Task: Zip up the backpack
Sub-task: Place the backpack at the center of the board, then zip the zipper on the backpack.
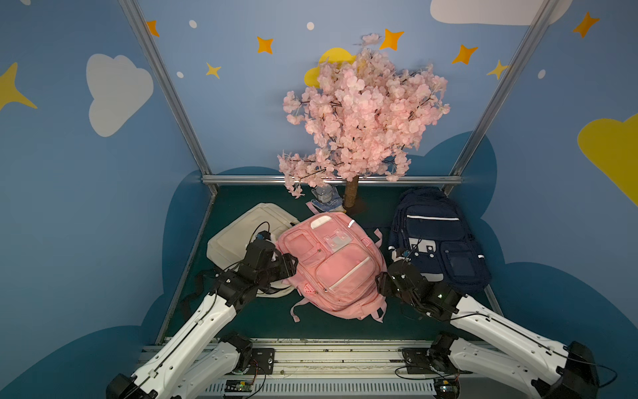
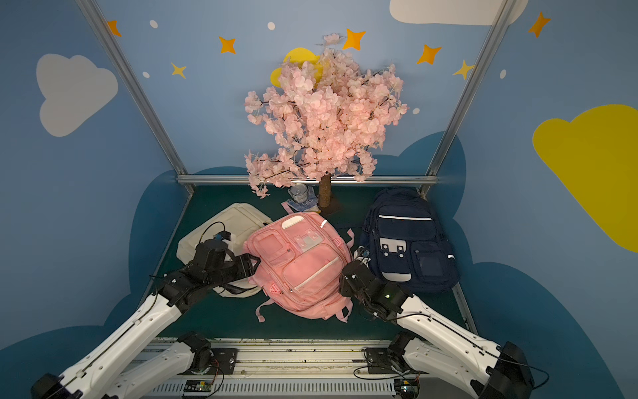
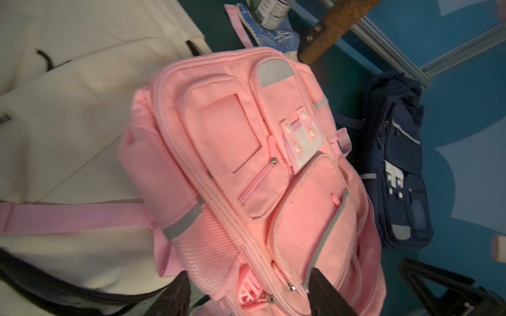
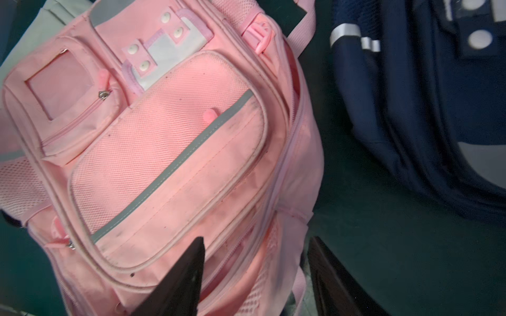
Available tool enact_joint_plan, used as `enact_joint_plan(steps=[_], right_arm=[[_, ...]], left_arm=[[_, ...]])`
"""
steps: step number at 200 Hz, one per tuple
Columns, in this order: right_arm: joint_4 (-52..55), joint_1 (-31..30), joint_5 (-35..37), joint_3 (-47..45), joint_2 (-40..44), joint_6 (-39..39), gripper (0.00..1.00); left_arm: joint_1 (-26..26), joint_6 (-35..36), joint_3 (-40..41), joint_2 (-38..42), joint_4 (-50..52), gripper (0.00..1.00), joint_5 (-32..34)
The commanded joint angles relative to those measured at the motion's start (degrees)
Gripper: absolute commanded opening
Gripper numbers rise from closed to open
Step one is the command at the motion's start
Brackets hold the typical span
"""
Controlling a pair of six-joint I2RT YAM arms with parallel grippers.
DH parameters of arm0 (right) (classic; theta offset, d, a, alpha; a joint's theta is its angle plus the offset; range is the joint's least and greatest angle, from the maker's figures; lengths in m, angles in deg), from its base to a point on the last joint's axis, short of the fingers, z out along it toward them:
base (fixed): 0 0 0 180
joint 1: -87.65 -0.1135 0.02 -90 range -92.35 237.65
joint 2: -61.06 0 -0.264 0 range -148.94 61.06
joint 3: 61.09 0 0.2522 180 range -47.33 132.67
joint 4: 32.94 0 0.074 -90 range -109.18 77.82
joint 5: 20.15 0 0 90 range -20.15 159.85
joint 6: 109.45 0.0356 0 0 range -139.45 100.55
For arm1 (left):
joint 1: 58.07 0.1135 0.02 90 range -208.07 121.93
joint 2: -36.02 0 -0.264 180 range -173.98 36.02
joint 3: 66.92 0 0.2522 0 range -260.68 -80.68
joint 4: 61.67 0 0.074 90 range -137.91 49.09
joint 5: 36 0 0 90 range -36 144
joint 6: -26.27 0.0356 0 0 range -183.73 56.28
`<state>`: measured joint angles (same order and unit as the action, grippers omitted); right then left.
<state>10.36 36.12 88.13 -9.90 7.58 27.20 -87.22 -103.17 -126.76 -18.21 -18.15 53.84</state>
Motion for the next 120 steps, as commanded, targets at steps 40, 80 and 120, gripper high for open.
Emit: enact_joint_plan(steps=[40,80,120], right_arm=[[-18.0,-11.7,-7.5,4.2,-14.1,7.0,0.59],[-16.2,-11.1,-11.7,3.5,-21.1,12.5,0.56],[-12.2,-6.5,-10.5,-1.6,-21.3,16.4,0.55]], left_arm=[[-8.2,4.6,-7.0,-24.1,-2.0,0.69,-5.6],[-7.9,5.9,-7.9,-30.5,-2.3,0.7,-3.4],[-8.5,4.0,-5.7,-34.0,-7.5,0.55,-7.5]])
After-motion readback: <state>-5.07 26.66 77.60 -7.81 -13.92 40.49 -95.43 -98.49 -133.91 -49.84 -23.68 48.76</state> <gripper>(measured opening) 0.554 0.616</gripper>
